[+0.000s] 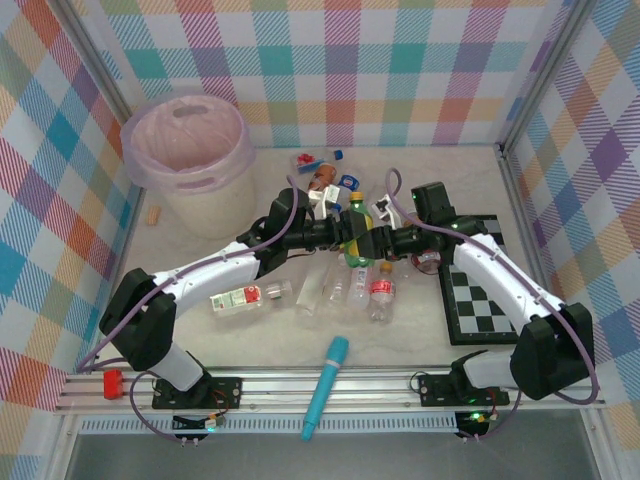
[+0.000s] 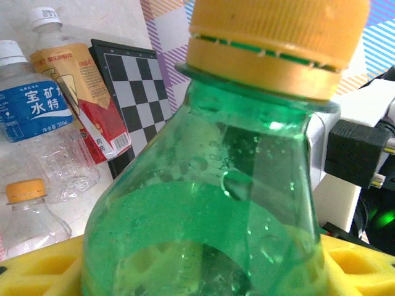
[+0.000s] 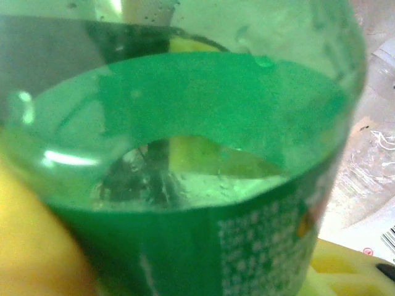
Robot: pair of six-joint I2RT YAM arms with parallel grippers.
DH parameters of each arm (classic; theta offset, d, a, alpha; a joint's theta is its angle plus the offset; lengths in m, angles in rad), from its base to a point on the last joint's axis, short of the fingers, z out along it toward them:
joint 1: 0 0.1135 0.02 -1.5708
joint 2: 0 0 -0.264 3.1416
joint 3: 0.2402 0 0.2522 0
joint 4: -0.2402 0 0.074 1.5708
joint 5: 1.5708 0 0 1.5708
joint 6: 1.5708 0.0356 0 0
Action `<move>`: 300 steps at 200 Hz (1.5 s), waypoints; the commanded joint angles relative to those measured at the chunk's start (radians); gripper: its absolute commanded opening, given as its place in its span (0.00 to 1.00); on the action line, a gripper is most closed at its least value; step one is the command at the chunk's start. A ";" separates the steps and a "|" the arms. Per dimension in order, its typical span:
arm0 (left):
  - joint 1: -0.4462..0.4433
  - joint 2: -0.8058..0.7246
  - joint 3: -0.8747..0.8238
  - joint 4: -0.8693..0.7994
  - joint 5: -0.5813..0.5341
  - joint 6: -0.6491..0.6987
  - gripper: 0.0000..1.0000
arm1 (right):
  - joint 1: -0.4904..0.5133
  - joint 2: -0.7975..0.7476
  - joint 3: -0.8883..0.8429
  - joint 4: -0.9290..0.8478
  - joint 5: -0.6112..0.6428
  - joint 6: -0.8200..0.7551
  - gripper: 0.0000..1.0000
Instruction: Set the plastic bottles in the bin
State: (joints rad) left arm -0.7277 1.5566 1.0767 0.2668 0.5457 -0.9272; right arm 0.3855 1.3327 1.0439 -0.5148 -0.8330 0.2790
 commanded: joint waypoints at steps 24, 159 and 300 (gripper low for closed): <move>-0.012 0.014 0.091 -0.045 0.014 0.028 0.57 | 0.013 0.017 0.071 -0.001 0.025 -0.060 0.74; 0.393 -0.128 0.538 -0.658 -0.126 0.404 0.42 | -0.005 -0.180 0.173 -0.291 0.263 -0.055 1.00; 0.750 0.292 1.089 -1.068 -0.568 0.702 0.09 | -0.045 -0.168 0.145 -0.467 0.578 0.028 1.00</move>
State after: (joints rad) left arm 0.0029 1.7527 2.0487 -0.6483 0.0196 -0.3161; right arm 0.3500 1.1751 1.1969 -0.9184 -0.3176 0.2893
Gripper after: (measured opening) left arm 0.568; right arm 0.999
